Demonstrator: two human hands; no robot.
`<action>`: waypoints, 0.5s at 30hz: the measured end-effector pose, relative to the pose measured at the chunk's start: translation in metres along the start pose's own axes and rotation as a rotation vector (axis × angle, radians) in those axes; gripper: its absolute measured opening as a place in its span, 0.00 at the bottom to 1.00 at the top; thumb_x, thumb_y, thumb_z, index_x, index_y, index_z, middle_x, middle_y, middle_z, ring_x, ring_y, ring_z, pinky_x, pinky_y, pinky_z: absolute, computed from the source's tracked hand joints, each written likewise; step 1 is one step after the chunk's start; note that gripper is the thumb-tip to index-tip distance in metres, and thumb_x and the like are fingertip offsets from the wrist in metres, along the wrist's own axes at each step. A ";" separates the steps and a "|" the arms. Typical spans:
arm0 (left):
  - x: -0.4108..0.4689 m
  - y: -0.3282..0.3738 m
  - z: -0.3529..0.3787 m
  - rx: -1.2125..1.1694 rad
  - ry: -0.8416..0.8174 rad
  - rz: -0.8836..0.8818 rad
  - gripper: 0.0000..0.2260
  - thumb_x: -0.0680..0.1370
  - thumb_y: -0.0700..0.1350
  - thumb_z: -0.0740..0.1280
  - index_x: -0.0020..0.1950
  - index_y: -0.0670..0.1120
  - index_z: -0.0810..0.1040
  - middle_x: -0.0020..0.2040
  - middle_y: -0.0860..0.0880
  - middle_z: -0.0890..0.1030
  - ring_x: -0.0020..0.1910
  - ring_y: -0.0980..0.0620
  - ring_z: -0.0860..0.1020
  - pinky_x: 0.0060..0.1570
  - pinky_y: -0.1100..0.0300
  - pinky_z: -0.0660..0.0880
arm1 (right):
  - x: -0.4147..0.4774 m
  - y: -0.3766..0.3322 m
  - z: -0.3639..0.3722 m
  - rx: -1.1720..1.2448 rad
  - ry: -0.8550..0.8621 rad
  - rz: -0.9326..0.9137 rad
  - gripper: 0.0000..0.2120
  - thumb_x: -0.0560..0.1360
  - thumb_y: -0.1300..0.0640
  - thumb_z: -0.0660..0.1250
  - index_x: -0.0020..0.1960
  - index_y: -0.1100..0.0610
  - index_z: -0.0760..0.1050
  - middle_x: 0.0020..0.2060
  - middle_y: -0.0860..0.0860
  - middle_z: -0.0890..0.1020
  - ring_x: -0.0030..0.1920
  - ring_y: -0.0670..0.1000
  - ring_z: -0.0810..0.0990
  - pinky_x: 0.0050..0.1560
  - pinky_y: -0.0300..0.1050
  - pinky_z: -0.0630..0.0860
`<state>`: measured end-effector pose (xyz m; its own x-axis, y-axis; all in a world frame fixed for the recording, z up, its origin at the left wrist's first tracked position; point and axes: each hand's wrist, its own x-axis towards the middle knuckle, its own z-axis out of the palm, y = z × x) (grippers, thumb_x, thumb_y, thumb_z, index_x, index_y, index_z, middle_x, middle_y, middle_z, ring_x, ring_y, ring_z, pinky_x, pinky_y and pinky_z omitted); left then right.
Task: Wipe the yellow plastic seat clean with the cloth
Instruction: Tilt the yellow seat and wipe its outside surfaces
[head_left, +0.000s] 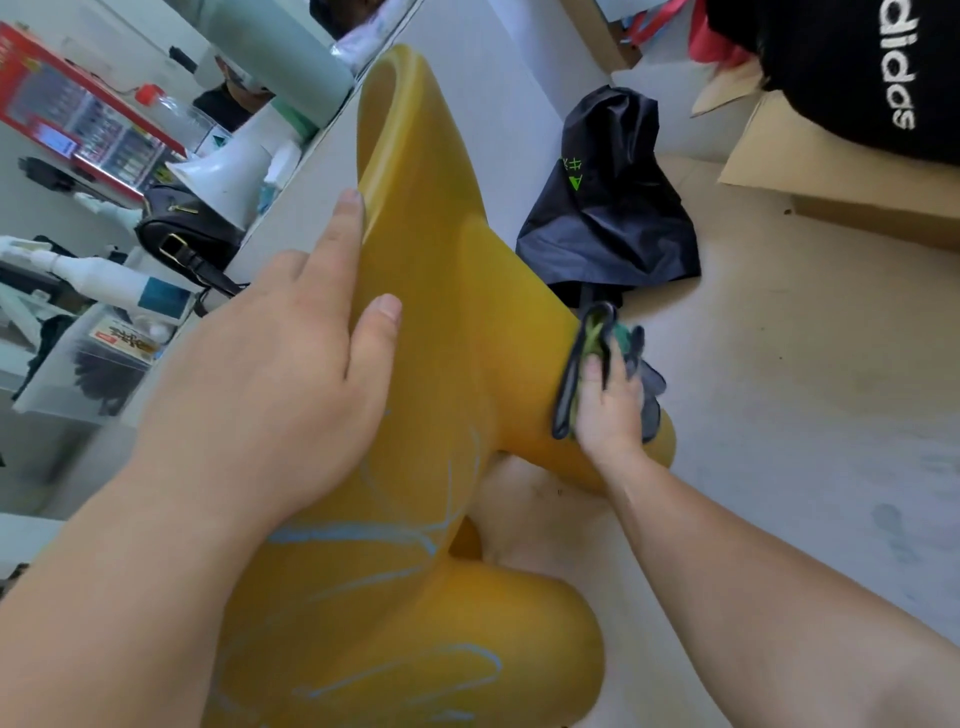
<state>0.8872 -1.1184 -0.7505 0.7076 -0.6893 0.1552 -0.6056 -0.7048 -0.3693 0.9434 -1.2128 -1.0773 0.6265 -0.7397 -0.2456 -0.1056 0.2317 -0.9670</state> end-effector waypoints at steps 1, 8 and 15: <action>0.000 -0.001 0.000 0.003 0.003 -0.002 0.31 0.78 0.62 0.45 0.80 0.59 0.44 0.60 0.46 0.73 0.57 0.40 0.73 0.51 0.45 0.71 | -0.001 0.011 -0.006 -0.009 -0.022 0.085 0.27 0.84 0.39 0.50 0.81 0.45 0.55 0.80 0.60 0.57 0.80 0.62 0.50 0.79 0.59 0.50; 0.000 -0.002 0.003 0.027 0.055 0.008 0.28 0.80 0.59 0.47 0.80 0.58 0.46 0.62 0.43 0.73 0.58 0.35 0.73 0.49 0.43 0.70 | -0.092 -0.042 0.025 -0.036 -0.062 -0.315 0.28 0.79 0.38 0.49 0.78 0.33 0.49 0.81 0.44 0.45 0.79 0.54 0.43 0.78 0.52 0.40; -0.002 0.003 0.003 0.124 0.039 -0.020 0.29 0.80 0.58 0.48 0.80 0.57 0.44 0.56 0.46 0.71 0.53 0.37 0.74 0.43 0.47 0.67 | -0.077 0.019 0.040 -0.267 -0.048 -0.398 0.33 0.79 0.40 0.52 0.79 0.34 0.41 0.81 0.51 0.38 0.80 0.63 0.40 0.79 0.59 0.42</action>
<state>0.8853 -1.1189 -0.7544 0.7031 -0.6829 0.1982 -0.5402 -0.6943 -0.4756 0.9237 -1.1260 -1.0742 0.6927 -0.7066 0.1442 -0.0411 -0.2384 -0.9703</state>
